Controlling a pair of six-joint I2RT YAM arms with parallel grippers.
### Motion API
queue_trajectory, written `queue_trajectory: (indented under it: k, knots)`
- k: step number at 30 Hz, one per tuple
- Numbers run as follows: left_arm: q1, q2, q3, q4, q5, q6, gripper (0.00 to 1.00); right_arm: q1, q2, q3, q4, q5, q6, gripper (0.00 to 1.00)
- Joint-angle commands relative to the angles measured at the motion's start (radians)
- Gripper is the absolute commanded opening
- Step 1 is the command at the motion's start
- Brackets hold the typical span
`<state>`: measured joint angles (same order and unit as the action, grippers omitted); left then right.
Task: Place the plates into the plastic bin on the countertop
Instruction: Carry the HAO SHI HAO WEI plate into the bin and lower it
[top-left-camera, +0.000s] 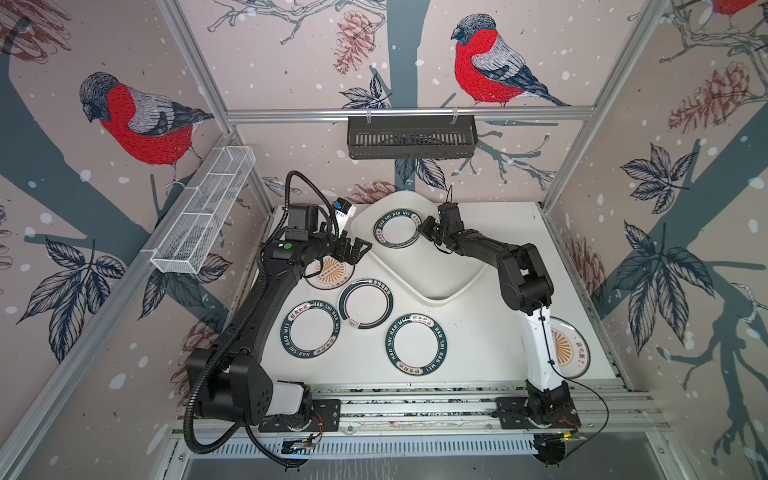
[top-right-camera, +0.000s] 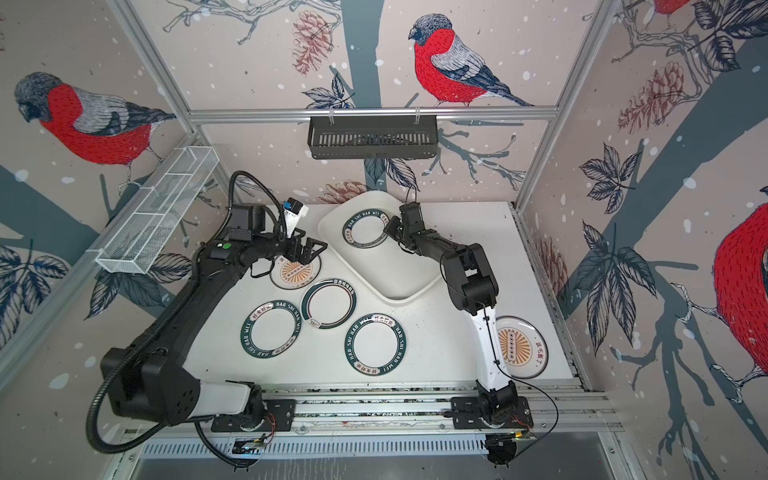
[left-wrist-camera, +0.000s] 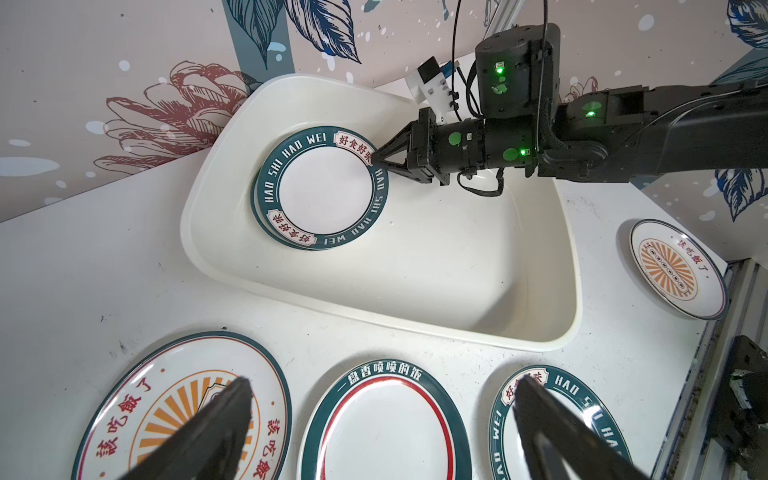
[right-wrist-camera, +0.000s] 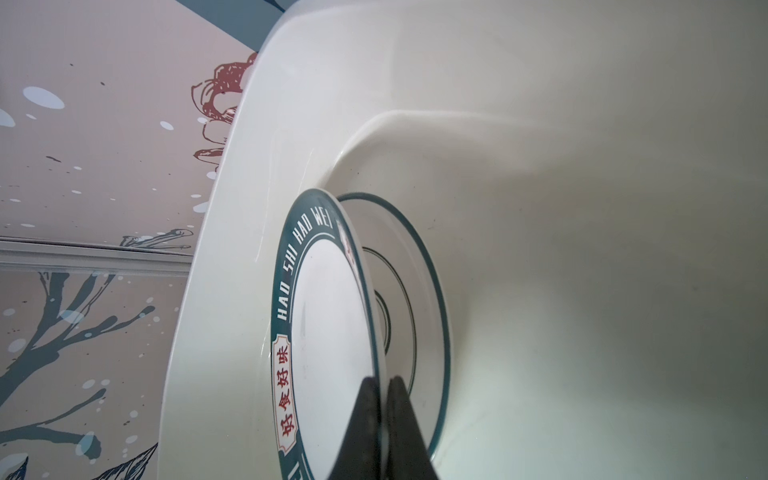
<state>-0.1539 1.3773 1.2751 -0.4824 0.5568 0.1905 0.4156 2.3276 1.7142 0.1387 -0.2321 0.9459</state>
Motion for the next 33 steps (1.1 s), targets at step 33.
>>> queue_trajectory:
  k: [33]
  knots:
    - [-0.001, -0.011, -0.018, 0.024, 0.038, -0.016, 0.98, 0.006, 0.041, 0.085, -0.109, -0.016, -0.021, 0.3]
